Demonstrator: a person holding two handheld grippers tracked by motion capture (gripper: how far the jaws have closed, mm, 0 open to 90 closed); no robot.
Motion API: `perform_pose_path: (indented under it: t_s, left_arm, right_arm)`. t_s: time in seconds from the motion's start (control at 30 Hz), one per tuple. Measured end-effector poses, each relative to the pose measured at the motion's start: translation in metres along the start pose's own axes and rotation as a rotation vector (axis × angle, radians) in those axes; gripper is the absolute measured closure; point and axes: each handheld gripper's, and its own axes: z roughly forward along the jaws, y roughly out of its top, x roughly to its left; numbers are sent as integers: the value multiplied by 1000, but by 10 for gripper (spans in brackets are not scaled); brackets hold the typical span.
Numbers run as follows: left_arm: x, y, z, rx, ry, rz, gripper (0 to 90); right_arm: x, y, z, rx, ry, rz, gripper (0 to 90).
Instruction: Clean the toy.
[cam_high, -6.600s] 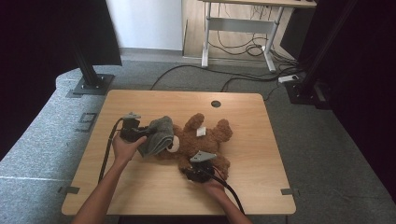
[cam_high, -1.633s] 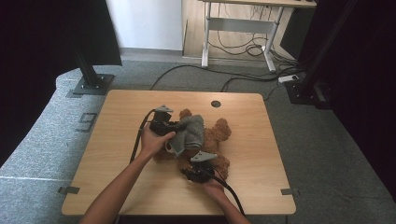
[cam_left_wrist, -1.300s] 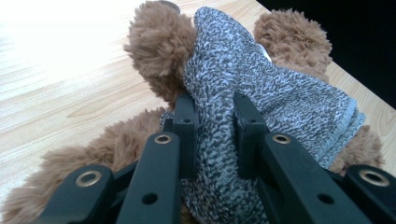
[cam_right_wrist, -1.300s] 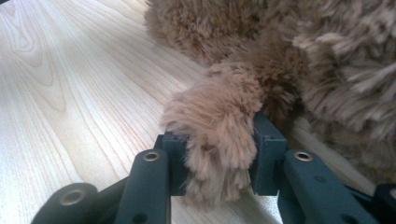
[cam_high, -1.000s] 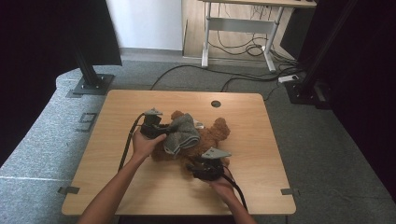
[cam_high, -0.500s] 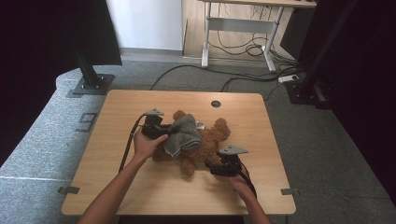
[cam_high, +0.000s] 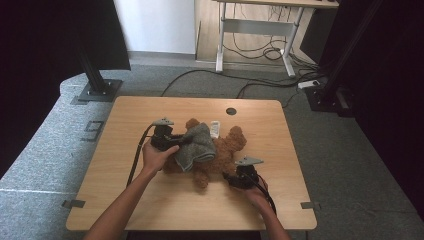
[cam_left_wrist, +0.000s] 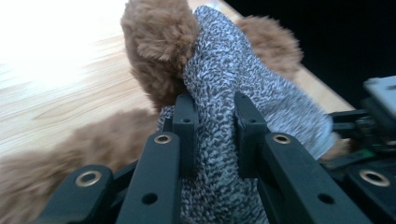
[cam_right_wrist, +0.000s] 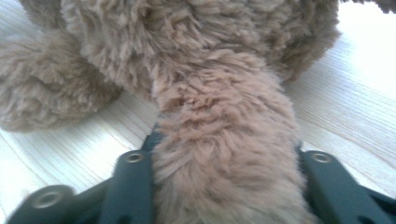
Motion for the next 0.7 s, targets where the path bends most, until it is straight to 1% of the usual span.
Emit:
perform_pose_path:
  t_s: [0.07, 0.17, 0.23, 0.37, 0.47, 0.53, 0.6, 0.7]
  left_arm:
    - [-11, 1, 1, -10, -30, 21, 742]
    - [-26, 3, 5, -5, -68, 51, 742]
    - [-34, 2, 11, 11, -93, 63, 743]
    - [-50, -4, 25, 62, -140, 103, 743]
    - [-59, -11, 36, 106, -139, 132, 742]
    - [-62, -17, 44, 133, -130, 142, 743]
    - [-62, -23, 49, 149, -131, 133, 743]
    - [-59, -30, 51, 158, -122, 122, 745]
  right_arm:
    - [0, 0, 0, -8, 3, 16, 614]
    - [0, 1, 1, -17, 5, 33, 623]
    - [0, 1, 1, -15, 8, 38, 623]
    - [-1, 0, 1, -10, 16, 48, 621]
    - [-2, 0, 1, -9, 24, 58, 619]
    - [-3, 0, 2, -11, 26, 56, 619]
    - [-2, 0, 1, -5, 23, 57, 620]
    - [-2, -1, 1, 0, 19, 56, 622]
